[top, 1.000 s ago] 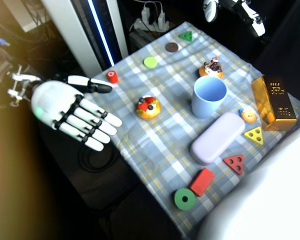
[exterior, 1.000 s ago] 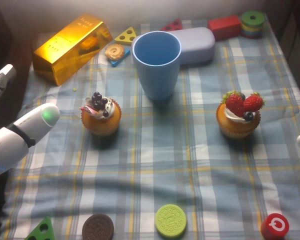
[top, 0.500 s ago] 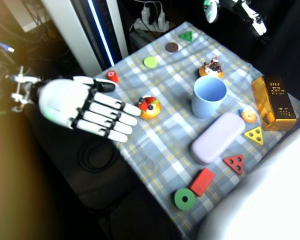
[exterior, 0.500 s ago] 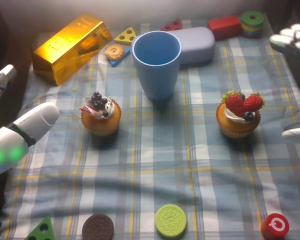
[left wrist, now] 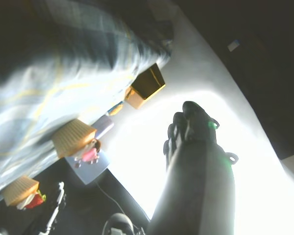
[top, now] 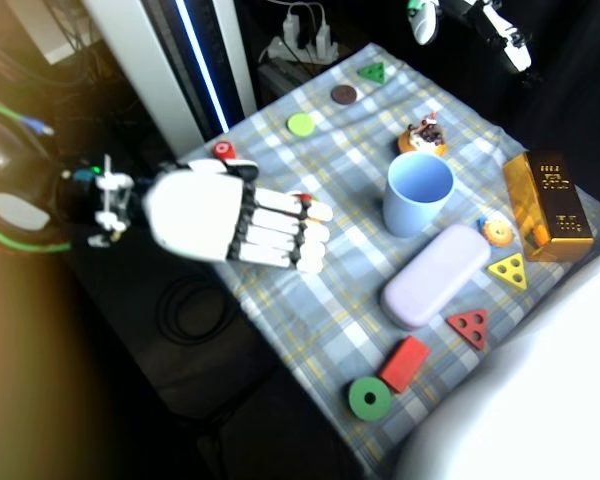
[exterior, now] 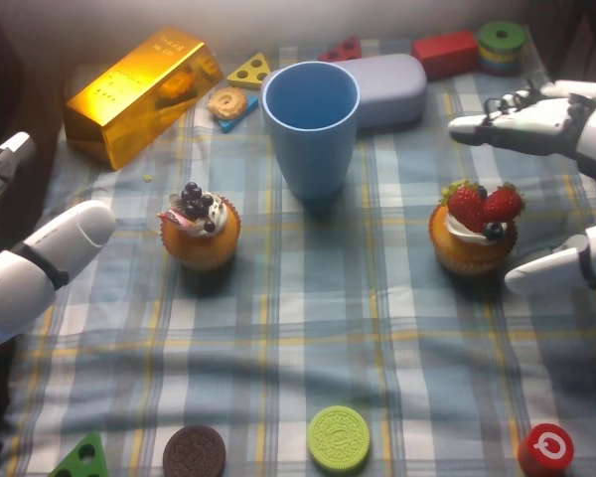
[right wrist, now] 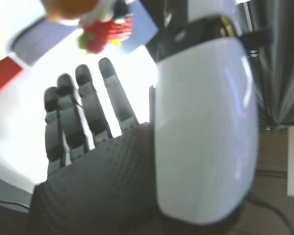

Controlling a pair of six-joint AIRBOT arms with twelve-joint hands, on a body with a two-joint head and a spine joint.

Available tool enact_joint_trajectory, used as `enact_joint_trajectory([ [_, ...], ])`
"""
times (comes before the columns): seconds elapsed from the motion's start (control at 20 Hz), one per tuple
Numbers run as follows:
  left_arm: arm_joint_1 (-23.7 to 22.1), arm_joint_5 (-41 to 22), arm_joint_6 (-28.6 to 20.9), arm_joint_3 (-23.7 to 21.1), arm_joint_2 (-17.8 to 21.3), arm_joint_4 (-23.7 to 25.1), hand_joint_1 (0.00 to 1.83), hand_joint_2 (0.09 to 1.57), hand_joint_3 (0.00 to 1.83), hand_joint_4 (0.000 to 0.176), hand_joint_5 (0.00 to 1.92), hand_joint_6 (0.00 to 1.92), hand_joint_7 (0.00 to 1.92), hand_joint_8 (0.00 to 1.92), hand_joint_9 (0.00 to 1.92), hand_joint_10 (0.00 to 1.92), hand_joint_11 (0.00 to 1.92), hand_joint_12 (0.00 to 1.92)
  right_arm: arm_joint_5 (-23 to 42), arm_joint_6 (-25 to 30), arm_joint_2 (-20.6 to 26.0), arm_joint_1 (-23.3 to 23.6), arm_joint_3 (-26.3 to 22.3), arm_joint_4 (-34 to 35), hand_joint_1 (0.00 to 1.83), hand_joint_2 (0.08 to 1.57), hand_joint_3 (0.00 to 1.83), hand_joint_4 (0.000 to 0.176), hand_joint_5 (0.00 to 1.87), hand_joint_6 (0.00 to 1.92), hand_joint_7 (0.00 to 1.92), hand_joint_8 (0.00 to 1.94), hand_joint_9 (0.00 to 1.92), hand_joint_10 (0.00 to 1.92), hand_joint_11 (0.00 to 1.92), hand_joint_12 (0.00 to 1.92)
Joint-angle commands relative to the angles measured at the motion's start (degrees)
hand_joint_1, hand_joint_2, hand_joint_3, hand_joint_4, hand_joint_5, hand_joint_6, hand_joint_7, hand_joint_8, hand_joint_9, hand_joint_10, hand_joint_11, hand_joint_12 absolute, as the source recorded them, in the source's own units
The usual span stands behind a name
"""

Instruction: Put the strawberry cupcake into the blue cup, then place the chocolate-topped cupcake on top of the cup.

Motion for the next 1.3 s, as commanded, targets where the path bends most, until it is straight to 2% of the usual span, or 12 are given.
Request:
enact_joint_trajectory([
  [0.0, -0.4, -6.2, -0.3, 0.3, 0.1, 2.2, 0.17, 0.88, 0.0, 0.069, 0.28, 0.0, 0.28, 0.0, 0.24, 0.0, 0.0, 0.33, 4.5, 0.7, -0.7, 1.2, 0.4, 0.5, 0.44, 0.81, 0.0, 0.029, 0.3, 0.0, 0.45, 0.0, 0.47, 0.01, 0.0, 0.86],
  [0.1, -0.4, -6.2, -0.3, 0.3, 0.1, 2.2, 0.17, 0.89, 0.0, 0.066, 0.28, 0.0, 0.28, 0.0, 0.24, 0.01, 0.0, 0.3, 2.9, 0.7, -1.8, 2.3, 1.5, -0.8, 0.43, 0.8, 0.0, 0.058, 0.36, 0.0, 0.5, 0.0, 0.5, 0.01, 0.0, 1.0],
  [0.2, -0.4, -6.2, -0.3, 0.3, 0.1, 2.2, 0.14, 0.9, 0.0, 0.044, 0.31, 0.0, 0.31, 0.0, 0.28, 0.01, 0.0, 0.42, 2.1, 0.7, -2.4, 3.2, 1.7, -2.0, 0.52, 0.8, 0.0, 0.046, 0.44, 0.01, 0.6, 0.02, 0.55, 0.02, 0.0, 1.15],
  [0.25, -0.4, -6.2, -0.3, 0.3, 0.1, 2.2, 0.14, 0.9, 0.0, 0.041, 0.31, 0.0, 0.3, 0.0, 0.27, 0.0, 0.0, 0.4, 1.6, 0.7, -2.8, 3.6, 1.9, -2.6, 0.51, 0.8, 0.0, 0.06, 0.44, 0.0, 0.61, 0.01, 0.55, 0.02, 0.0, 1.17],
  [0.35, -0.4, -6.2, -0.3, 0.3, 0.1, 2.2, 0.15, 0.9, 0.0, 0.051, 0.3, 0.0, 0.29, 0.0, 0.25, 0.0, 0.0, 0.33, 0.9, 0.7, -3.4, 4.0, 2.4, -3.3, 0.52, 0.82, 0.0, 0.082, 0.47, 0.01, 0.65, 0.02, 0.59, 0.04, 0.0, 1.23],
  [0.5, -0.4, -6.2, -0.3, 0.3, 0.1, 2.2, 0.16, 0.89, 0.0, 0.053, 0.3, 0.0, 0.3, 0.0, 0.26, 0.0, 0.0, 0.36, 0.6, 0.7, -3.5, 4.1, 2.7, -3.5, 0.61, 0.92, 0.0, 0.051, 0.88, 0.01, 0.95, 0.06, 0.74, 0.24, 0.01, 1.37],
  [0.55, -0.4, -6.2, -0.3, 0.3, 0.1, 2.2, 0.16, 0.89, 0.0, 0.049, 0.29, 0.0, 0.29, 0.0, 0.25, 0.0, 0.0, 0.35, 0.6, 0.7, -3.5, 4.1, 2.8, -3.6, 0.58, 0.94, 0.0, 0.03, 0.93, 0.02, 1.0, 0.06, 0.8, 0.3, 0.13, 1.37],
  [0.6, -0.4, -6.2, -0.3, 0.3, 0.0, 2.2, 0.15, 0.9, 0.0, 0.041, 0.3, 0.0, 0.3, 0.0, 0.26, 0.0, 0.0, 0.37, 0.5, 0.7, -3.5, 4.1, 2.8, -3.6, 0.61, 0.97, 0.0, 0.0, 0.99, 0.02, 1.1, 0.08, 0.95, 0.5, 0.57, 1.41],
  [0.7, -0.4, -6.2, -0.3, 0.3, 0.0, 2.1, 0.17, 0.9, 0.0, 0.056, 0.29, 0.0, 0.29, 0.0, 0.24, 0.0, 0.0, 0.3, 0.5, 0.7, -3.6, 4.3, 2.9, -3.6, 0.65, 1.02, 0.0, 0.0, 1.08, 0.03, 1.23, 0.11, 1.1, 0.7, 0.91, 1.36],
  [0.95, -0.3, -6.2, -0.3, 0.3, 0.0, 2.1, 0.16, 0.89, 0.0, 0.056, 0.29, 0.0, 0.28, 0.0, 0.24, 0.0, 0.0, 0.29, 0.6, 0.7, -3.1, 6.0, 2.8, -4.3, 0.68, 1.07, 0.0, 0.0, 1.11, 0.01, 1.28, 0.15, 1.05, 1.02, 0.93, 1.46],
  [1.2, -0.3, -5.3, -0.3, 0.5, 0.2, 1.9, 0.17, 0.9, 0.0, 0.055, 0.28, 0.0, 0.28, 0.0, 0.24, 0.0, 0.0, 0.29, 0.6, 4.3, -0.1, 11.8, 2.3, -8.3, 0.73, 1.07, 0.0, 0.0, 1.04, 0.0, 1.07, 0.4, 0.96, 1.11, 0.81, 1.59],
  [1.25, -0.3, -5.3, -0.3, 0.5, 0.2, 1.9, 0.17, 0.9, 0.0, 0.056, 0.27, 0.0, 0.26, 0.0, 0.24, 0.0, 0.0, 0.27, 0.6, 7.7, 0.1, 13.4, 3.2, -10.1, 0.76, 1.07, 0.0, 0.0, 1.01, 0.0, 1.06, 0.64, 0.98, 1.28, 0.86, 1.69],
])
